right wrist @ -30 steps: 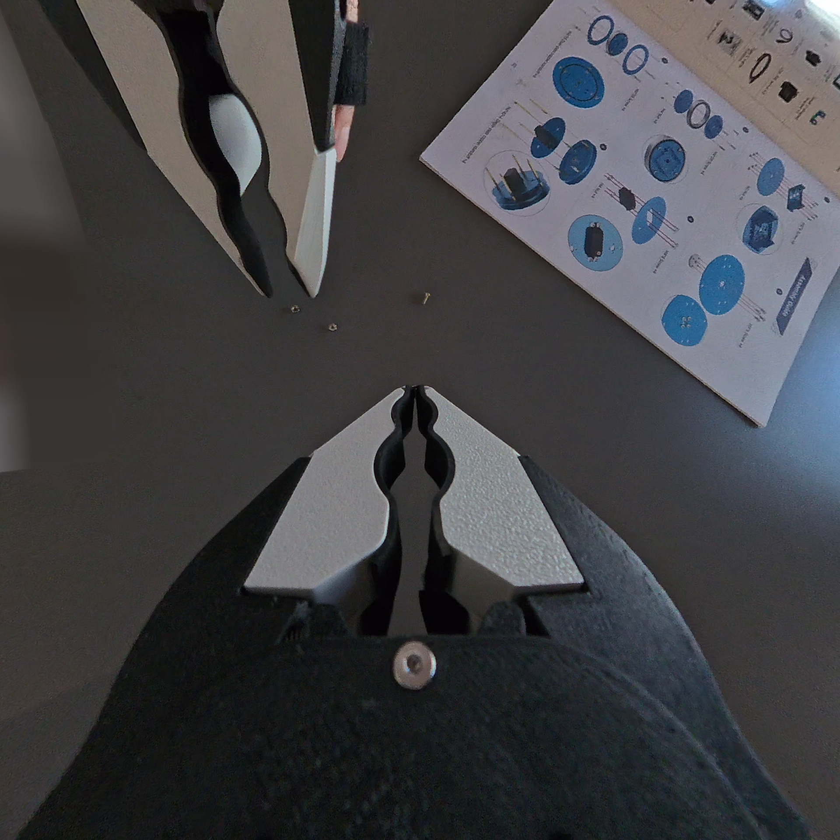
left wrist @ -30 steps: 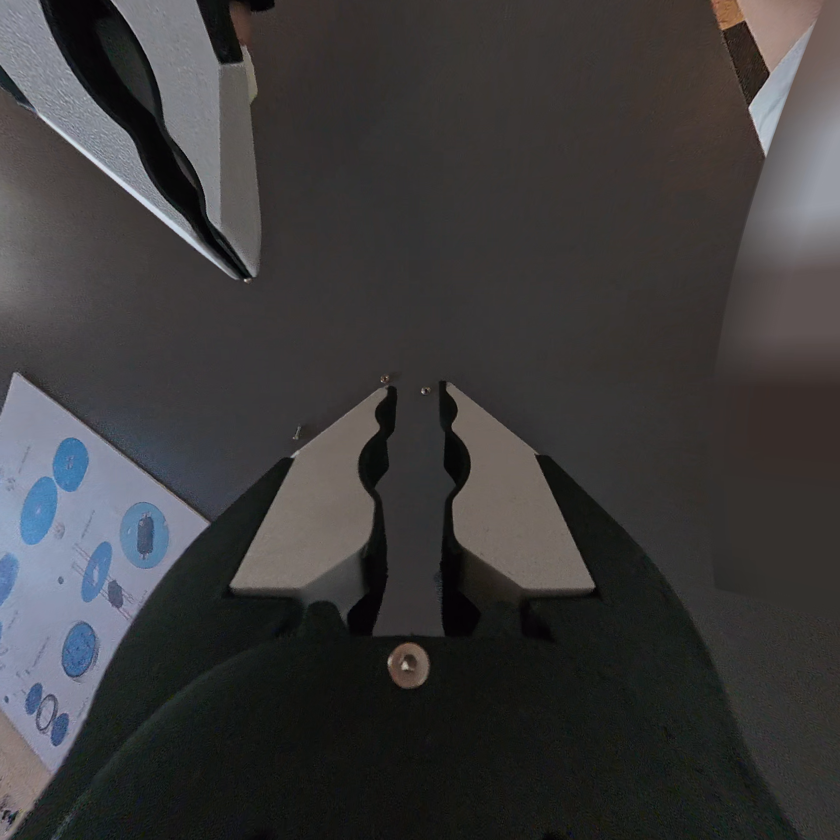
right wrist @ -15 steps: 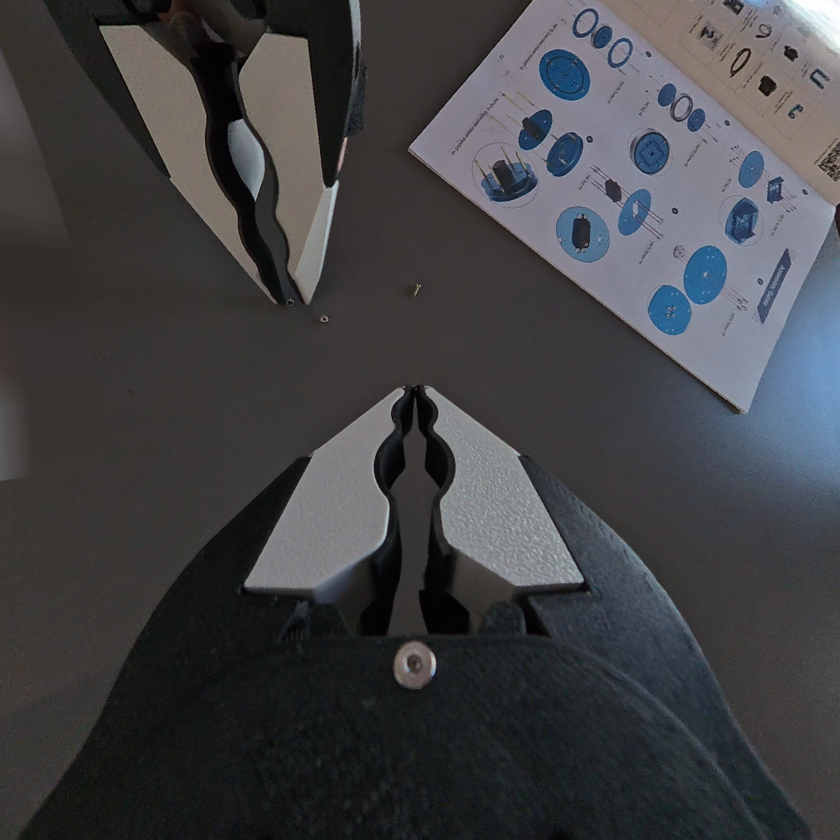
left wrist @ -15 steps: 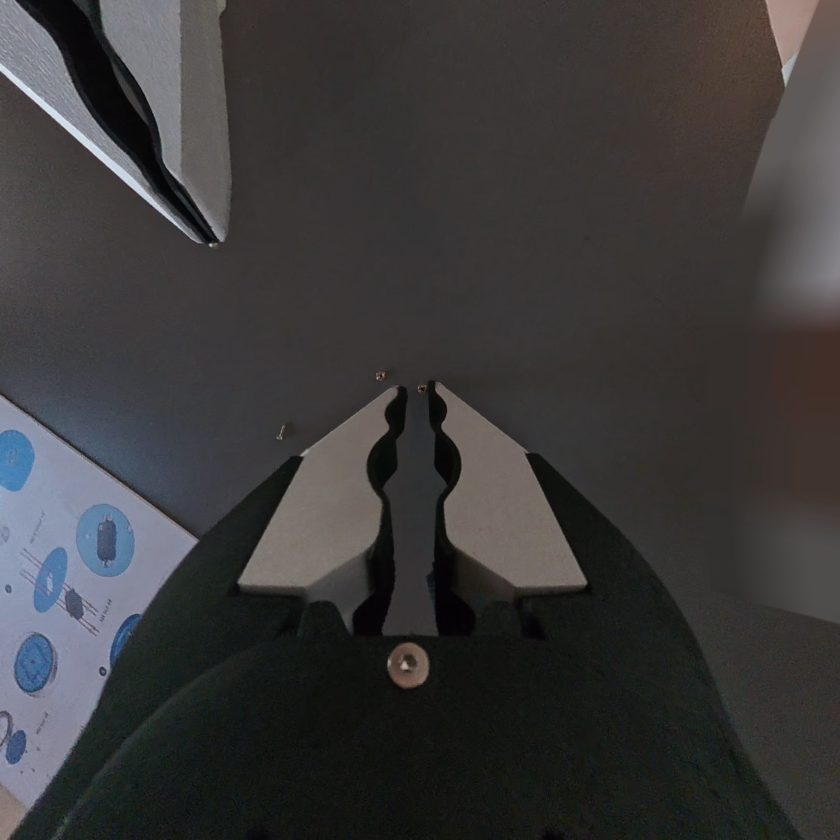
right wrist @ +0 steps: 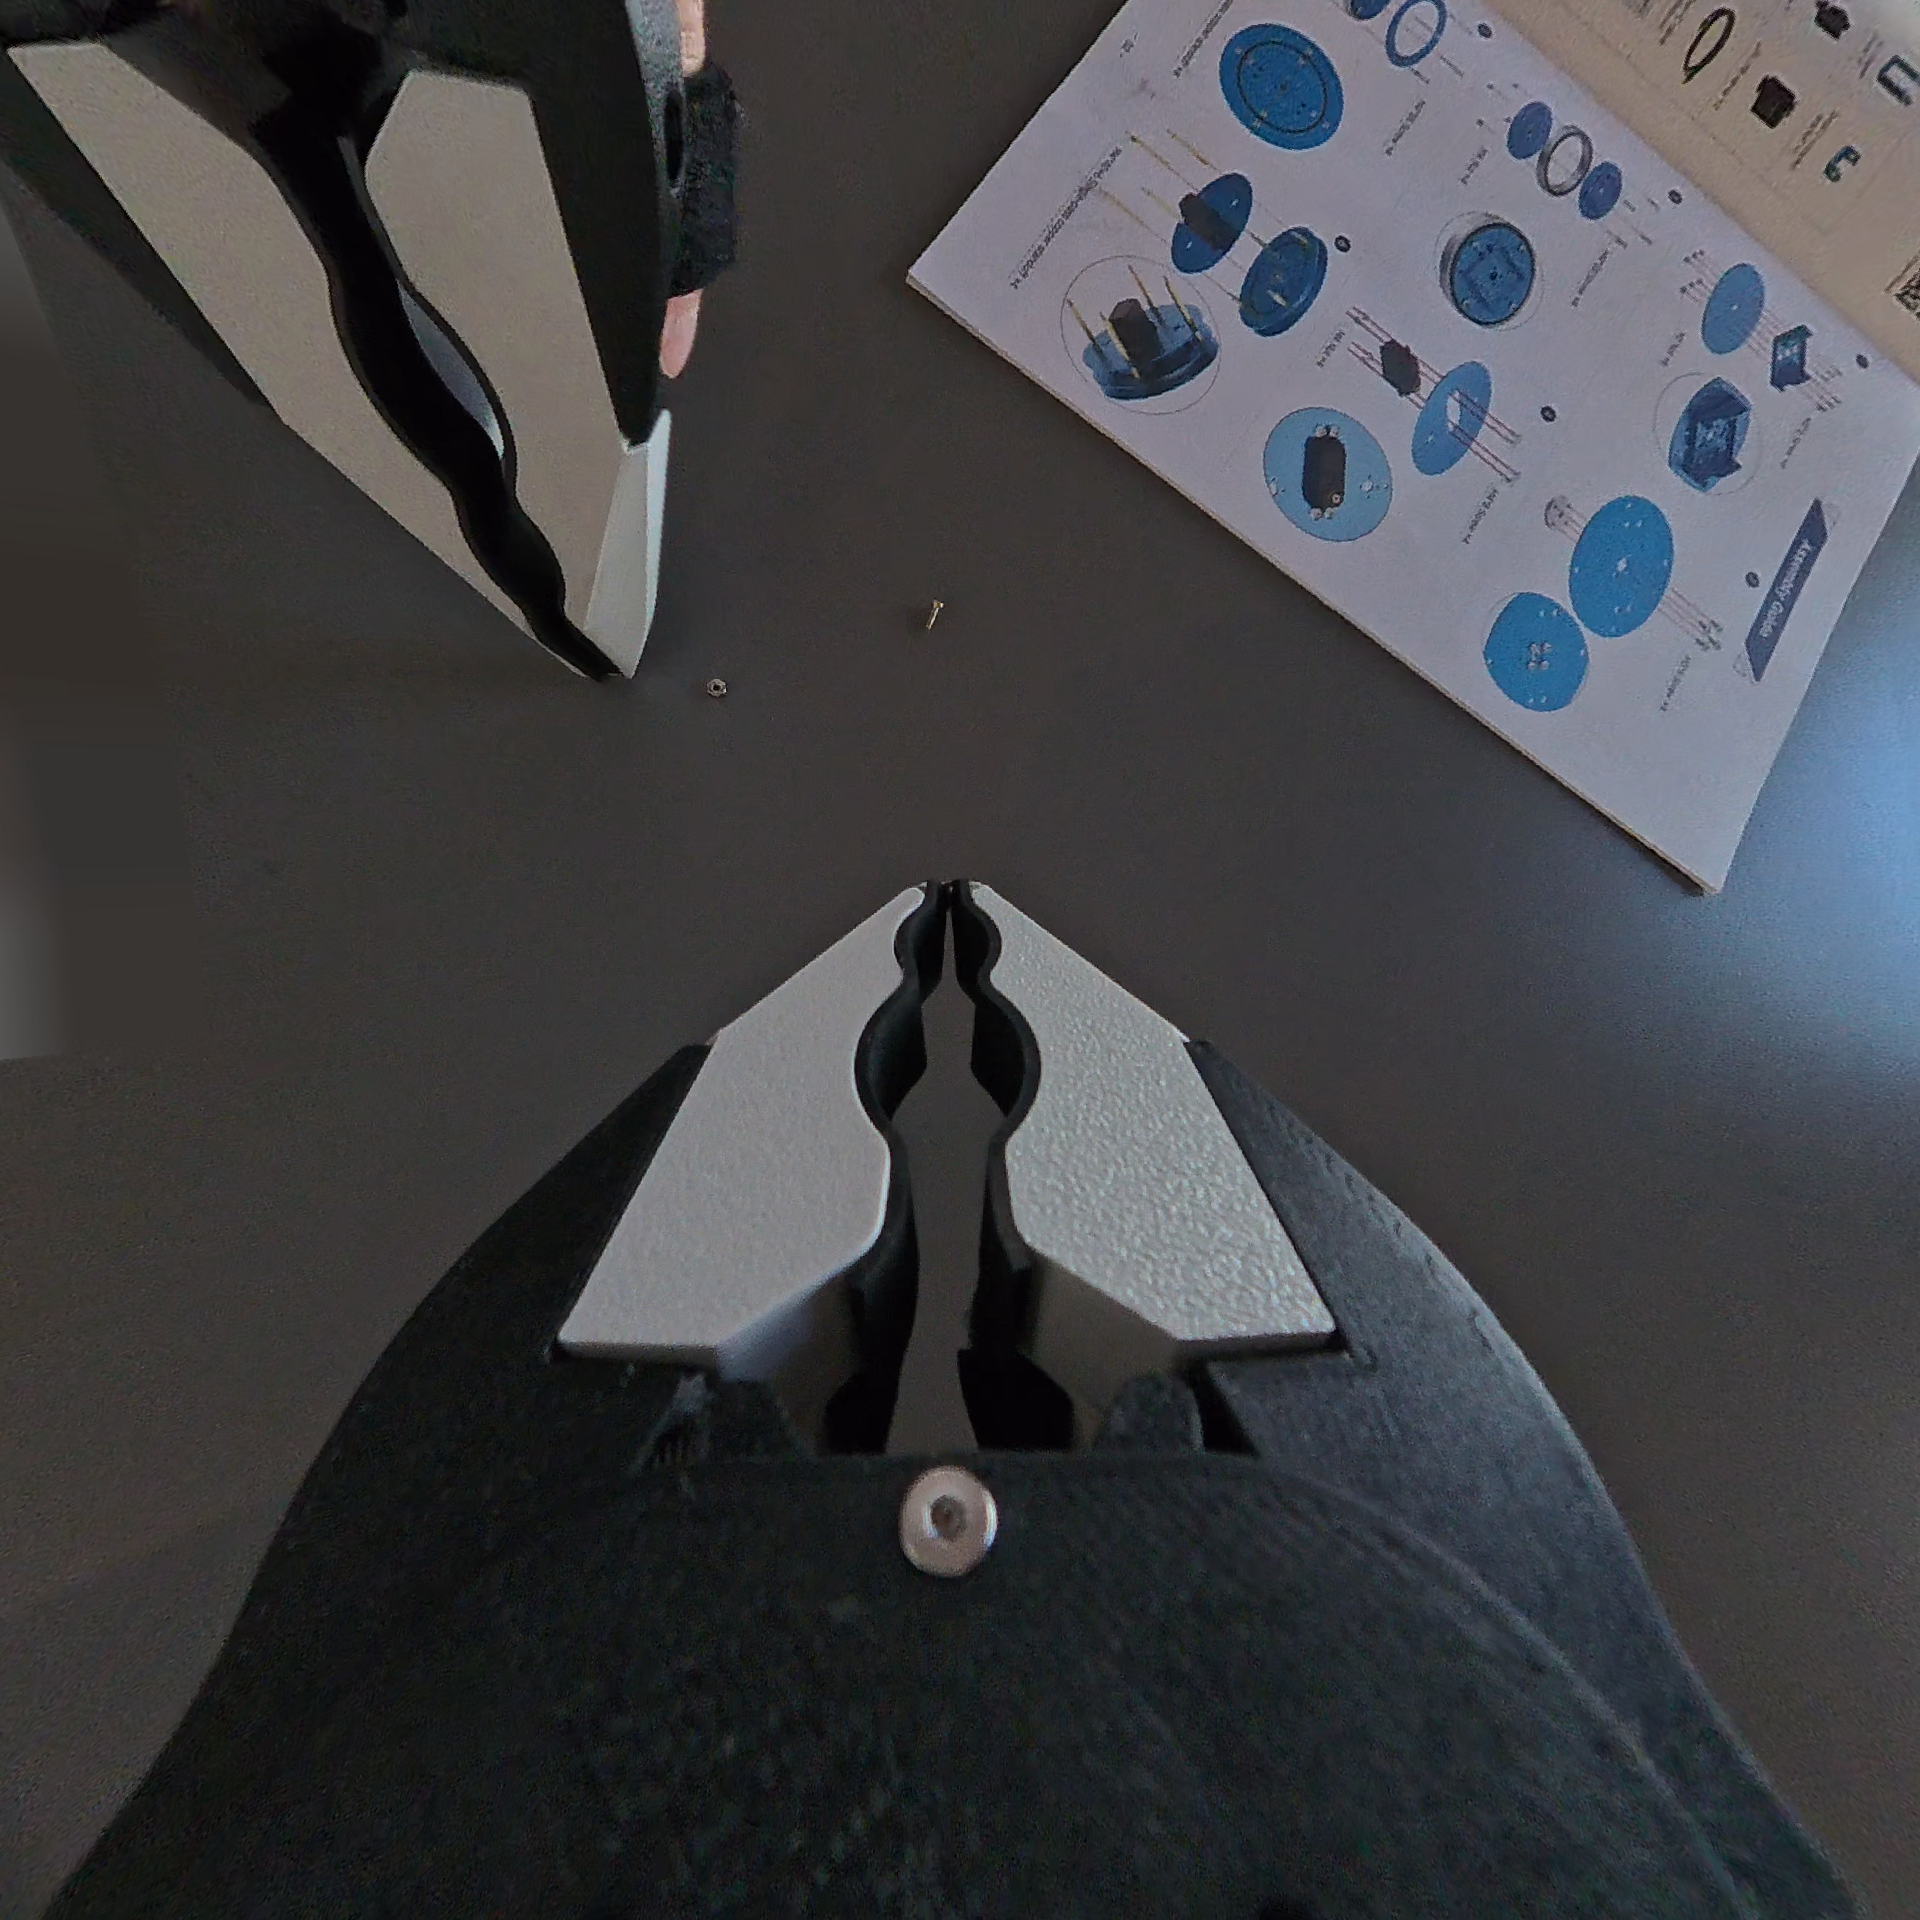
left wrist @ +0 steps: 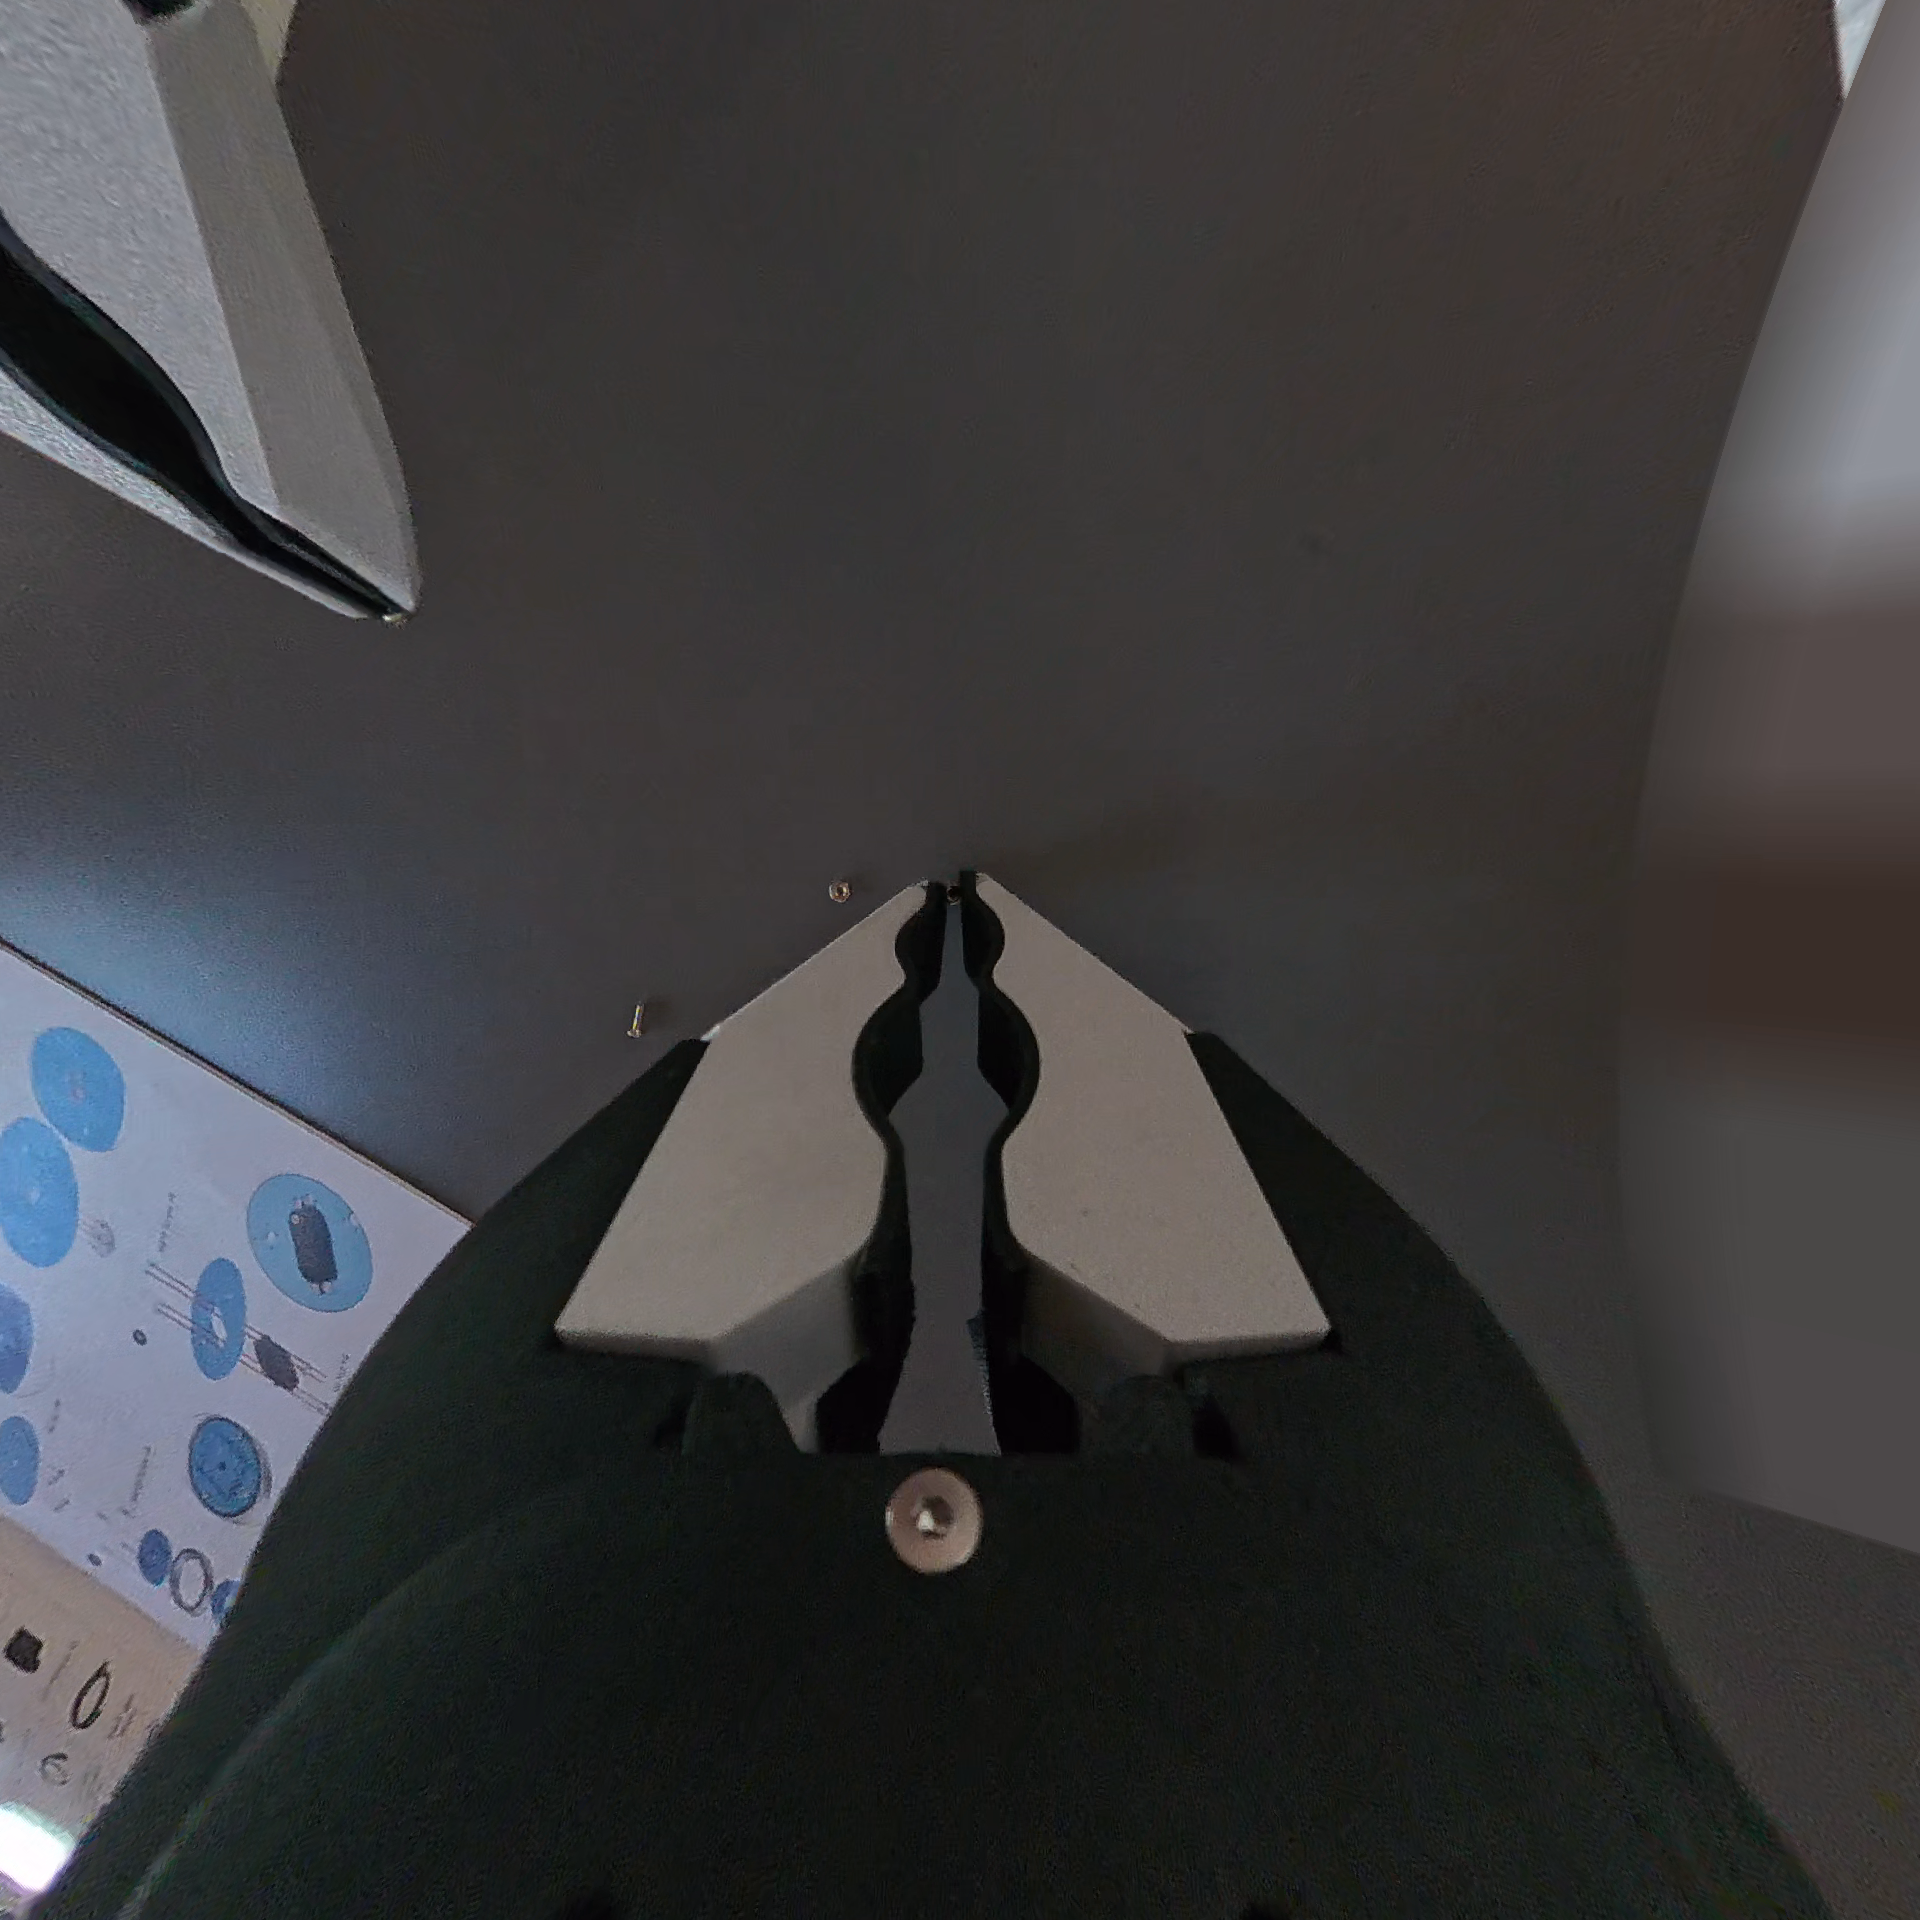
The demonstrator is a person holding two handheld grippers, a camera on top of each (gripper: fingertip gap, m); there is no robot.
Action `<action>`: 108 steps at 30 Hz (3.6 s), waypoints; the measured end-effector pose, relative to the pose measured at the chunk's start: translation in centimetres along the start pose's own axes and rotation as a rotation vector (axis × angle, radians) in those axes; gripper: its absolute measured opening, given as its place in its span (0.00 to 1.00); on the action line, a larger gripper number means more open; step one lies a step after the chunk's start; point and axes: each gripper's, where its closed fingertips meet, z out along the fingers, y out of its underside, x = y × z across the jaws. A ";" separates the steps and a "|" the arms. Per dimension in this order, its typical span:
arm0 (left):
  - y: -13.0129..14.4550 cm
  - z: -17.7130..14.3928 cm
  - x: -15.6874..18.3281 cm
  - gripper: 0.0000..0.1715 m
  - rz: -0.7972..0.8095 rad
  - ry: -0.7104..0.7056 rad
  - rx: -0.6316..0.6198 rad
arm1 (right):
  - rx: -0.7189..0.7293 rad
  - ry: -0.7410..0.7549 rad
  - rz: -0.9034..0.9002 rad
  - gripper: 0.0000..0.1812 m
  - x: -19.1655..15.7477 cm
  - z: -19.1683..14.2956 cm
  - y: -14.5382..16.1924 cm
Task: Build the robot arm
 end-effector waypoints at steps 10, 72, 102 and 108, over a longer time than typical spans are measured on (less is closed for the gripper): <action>0.8 -0.2 0.5 0.00 -0.062 0.122 -0.152 | -0.013 -0.007 0.015 0.00 -0.1 0.1 0.6; 13.2 -16.4 3.0 0.00 -0.300 -0.142 0.527 | 0.036 0.013 -0.217 0.00 -5.9 4.1 -11.6; 69.0 -15.4 28.7 0.00 -0.972 -0.413 0.722 | -0.337 -0.254 -0.428 0.00 -23.8 47.0 -49.7; 75.3 -10.5 30.7 0.01 -1.020 -0.390 0.719 | -0.290 -0.277 -0.353 0.00 -24.3 57.6 -51.0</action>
